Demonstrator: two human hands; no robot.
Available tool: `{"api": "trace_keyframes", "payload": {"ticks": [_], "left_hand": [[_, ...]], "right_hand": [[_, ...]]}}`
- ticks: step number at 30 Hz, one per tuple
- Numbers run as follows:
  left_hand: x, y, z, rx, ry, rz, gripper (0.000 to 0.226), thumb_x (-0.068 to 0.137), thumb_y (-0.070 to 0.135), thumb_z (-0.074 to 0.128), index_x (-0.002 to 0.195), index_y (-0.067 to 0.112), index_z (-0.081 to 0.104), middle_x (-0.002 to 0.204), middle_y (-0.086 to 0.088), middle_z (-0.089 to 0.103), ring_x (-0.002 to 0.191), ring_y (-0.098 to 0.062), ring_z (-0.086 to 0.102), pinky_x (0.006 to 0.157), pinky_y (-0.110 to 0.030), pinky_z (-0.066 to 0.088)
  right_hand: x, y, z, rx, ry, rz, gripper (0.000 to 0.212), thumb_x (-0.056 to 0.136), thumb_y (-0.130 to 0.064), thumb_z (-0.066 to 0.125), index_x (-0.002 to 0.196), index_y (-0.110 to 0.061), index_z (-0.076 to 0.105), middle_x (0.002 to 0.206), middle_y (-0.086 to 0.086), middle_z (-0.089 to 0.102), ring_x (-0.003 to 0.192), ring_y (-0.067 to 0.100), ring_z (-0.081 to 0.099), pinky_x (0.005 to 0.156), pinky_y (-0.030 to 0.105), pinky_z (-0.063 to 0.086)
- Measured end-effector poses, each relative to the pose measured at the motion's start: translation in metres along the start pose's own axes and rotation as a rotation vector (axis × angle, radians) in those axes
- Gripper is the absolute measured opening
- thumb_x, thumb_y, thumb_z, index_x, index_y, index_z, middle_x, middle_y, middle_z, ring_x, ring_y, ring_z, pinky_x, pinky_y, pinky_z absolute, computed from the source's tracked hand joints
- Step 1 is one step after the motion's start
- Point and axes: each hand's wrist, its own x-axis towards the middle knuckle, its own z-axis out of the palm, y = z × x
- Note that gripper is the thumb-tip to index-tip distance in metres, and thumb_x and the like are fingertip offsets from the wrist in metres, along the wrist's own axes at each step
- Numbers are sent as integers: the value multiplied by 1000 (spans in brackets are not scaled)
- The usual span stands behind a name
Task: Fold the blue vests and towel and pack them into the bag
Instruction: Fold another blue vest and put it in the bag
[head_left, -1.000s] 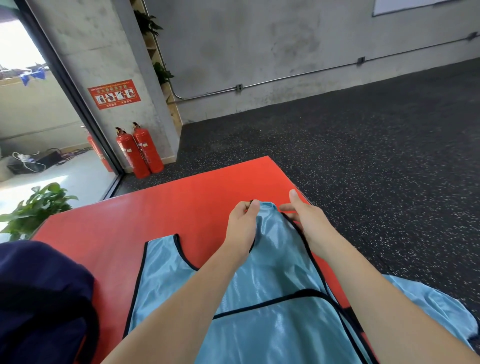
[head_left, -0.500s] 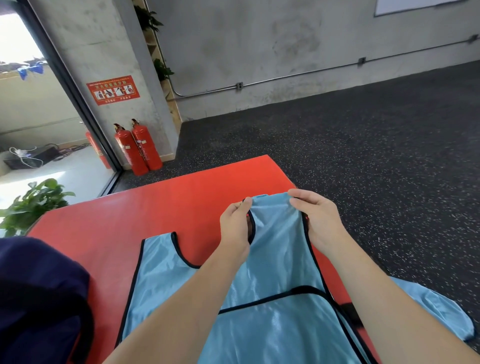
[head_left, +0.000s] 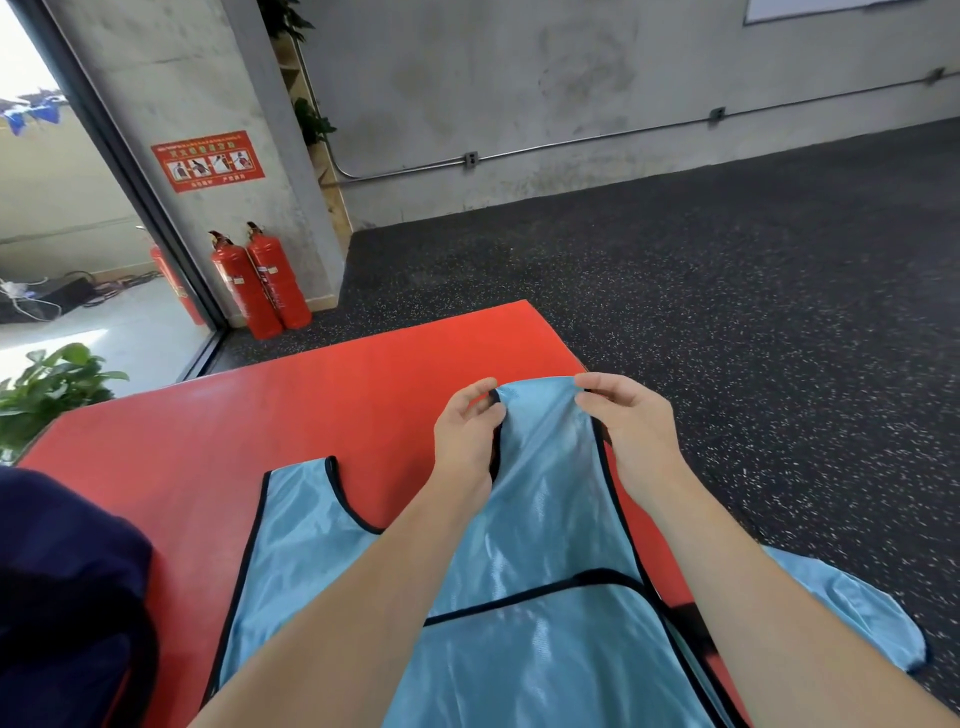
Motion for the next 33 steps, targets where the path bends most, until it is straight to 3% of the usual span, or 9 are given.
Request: {"api": "trace_keyframes", "payload": {"ticks": [3,6,10,15,18,20,26,30,33], "left_hand": [[11,-4,-6,460,-34,177,28,89,17,67,109,37,69,105,8,69,97,-11,65,99,-38,52],[21,-9,-19,1006,-183,248,45,93,35,64,137,28,55,119,2,57,110,-16,56,98,-27,42],[10,-15,-33,1386,-192,269,51,98,51,51,146,33,43,146,-5,34,134,-28,36,112,-47,31],[-40,-31,-52,1461,-245,508,45,103,47,37,144,32,47,155,2,36,141,-19,36,111,-40,29],[-68,-35,-76,1528,-261,489,67,93,59,16,147,32,45,158,2,36,146,-13,30,116,-36,22],[-81,-31,-98,1552,-245,423,69,94,62,12,151,34,38,162,6,28,149,-9,21,121,-35,13],[-120,6,-174,1499,-218,333,48,105,44,41,151,33,38,156,11,39,146,-10,31,122,-35,19],[-153,28,-219,1455,-149,228,48,100,41,54,147,32,46,142,9,53,132,-13,48,111,-29,36],[-179,34,-247,1356,-81,131,52,93,47,62,142,39,50,132,11,61,118,-10,58,102,-32,47]], "right_hand": [[0,6,-2,-179,-62,-29,31,88,-1,68,112,-20,74,115,-7,73,107,6,66,104,30,50],[0,18,-4,-591,-167,-21,42,89,-9,70,130,-8,63,132,4,63,122,22,57,106,34,44],[-8,33,-7,-967,-176,-191,30,92,-10,62,123,-11,65,129,6,60,121,26,53,104,35,42],[-24,38,10,-1125,-311,-337,36,102,-24,52,135,-13,58,142,2,54,134,21,46,112,33,36],[-38,51,16,-1356,-522,-267,80,93,-75,21,155,-26,33,163,-3,26,152,20,19,122,35,20],[-42,60,13,-1484,-604,-222,100,78,-84,-4,160,-31,13,169,-6,7,155,19,1,126,41,6],[-55,43,20,-1406,-612,-260,74,98,-69,26,158,-26,26,167,-6,15,155,16,5,126,40,4],[-76,26,17,-1353,-634,-337,52,98,-64,41,124,-25,62,123,-9,62,125,15,51,105,32,38],[-91,16,5,-1289,-655,-226,47,90,-68,51,89,-23,63,84,-10,62,81,8,59,74,29,49]]}}
